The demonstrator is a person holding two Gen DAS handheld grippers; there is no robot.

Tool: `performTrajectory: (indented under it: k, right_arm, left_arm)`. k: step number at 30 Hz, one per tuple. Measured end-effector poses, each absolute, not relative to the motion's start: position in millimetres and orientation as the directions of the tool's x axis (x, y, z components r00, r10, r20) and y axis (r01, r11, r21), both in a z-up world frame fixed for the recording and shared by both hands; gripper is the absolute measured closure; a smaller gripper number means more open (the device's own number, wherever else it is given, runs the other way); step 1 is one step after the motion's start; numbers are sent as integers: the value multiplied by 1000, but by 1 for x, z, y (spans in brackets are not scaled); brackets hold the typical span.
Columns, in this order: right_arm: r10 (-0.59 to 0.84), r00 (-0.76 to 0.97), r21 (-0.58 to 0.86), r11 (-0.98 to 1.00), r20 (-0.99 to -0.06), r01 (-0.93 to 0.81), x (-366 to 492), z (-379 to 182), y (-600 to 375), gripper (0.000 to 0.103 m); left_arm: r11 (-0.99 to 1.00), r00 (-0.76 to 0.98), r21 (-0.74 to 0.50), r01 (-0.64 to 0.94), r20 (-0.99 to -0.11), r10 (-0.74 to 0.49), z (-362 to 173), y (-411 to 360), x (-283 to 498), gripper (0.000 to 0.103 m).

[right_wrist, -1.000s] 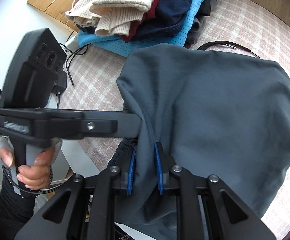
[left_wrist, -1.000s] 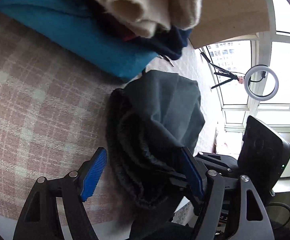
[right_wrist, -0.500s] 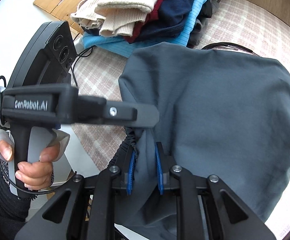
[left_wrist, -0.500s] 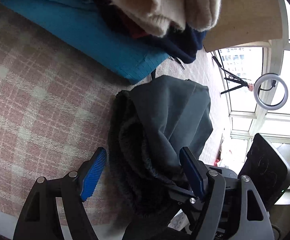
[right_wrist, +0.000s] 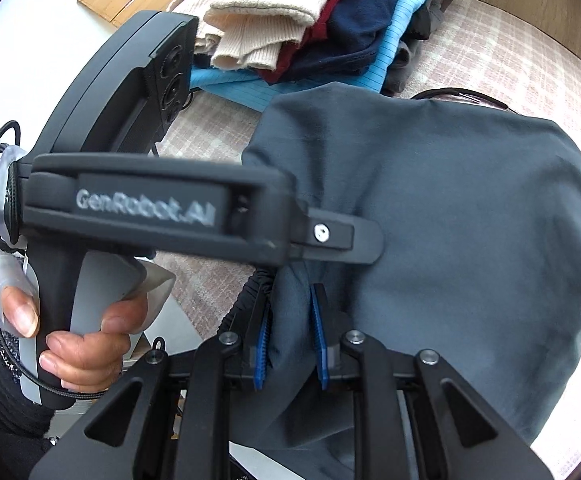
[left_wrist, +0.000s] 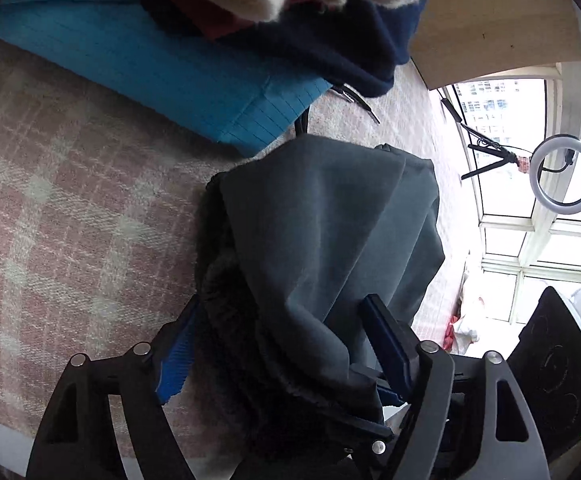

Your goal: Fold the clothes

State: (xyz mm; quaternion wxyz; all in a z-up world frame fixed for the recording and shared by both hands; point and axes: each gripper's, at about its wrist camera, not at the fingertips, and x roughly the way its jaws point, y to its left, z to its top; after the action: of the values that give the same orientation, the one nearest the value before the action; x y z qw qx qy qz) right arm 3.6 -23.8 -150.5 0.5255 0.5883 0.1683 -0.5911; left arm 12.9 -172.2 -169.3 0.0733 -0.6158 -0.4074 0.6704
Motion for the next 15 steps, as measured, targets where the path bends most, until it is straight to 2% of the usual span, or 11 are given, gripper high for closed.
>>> performTrajectory:
  k: [2, 3, 6, 7, 9, 12, 15]
  right_arm:
    - [-425, 241, 412, -377, -873, 829, 7, -146, -23, 78]
    - [-431, 259, 429, -365, -865, 826, 9, -141, -22, 75]
    - [-491, 316, 498, -298, -812, 815, 14, -120, -14, 60]
    - [-497, 305, 487, -291, -812, 823, 14, -117, -13, 50]
    - [-497, 294, 475, -289, -816, 831, 10, -115, -8, 48]
    - [-530, 233, 459, -346, -815, 818, -21, -109, 21, 48]
    - [-576, 85, 417, -474, -813, 775, -74, -106, 69, 43]
  left_arm:
    - [-670, -224, -619, 410, -780, 584, -169, -172, 13, 40]
    - [-675, -220, -612, 412, -786, 578, -168, -171, 13, 48]
    - [-682, -220, -605, 411, -792, 570, -167, -173, 15, 63]
    - [-683, -225, -609, 403, -789, 571, -166, -175, 16, 68]
    - [-686, -234, -613, 393, -788, 570, -166, -175, 17, 72]
    - [-694, -245, -609, 385, -792, 559, -166, -173, 19, 71]
    - [-718, -255, -599, 354, -801, 542, -166, -169, 21, 57]
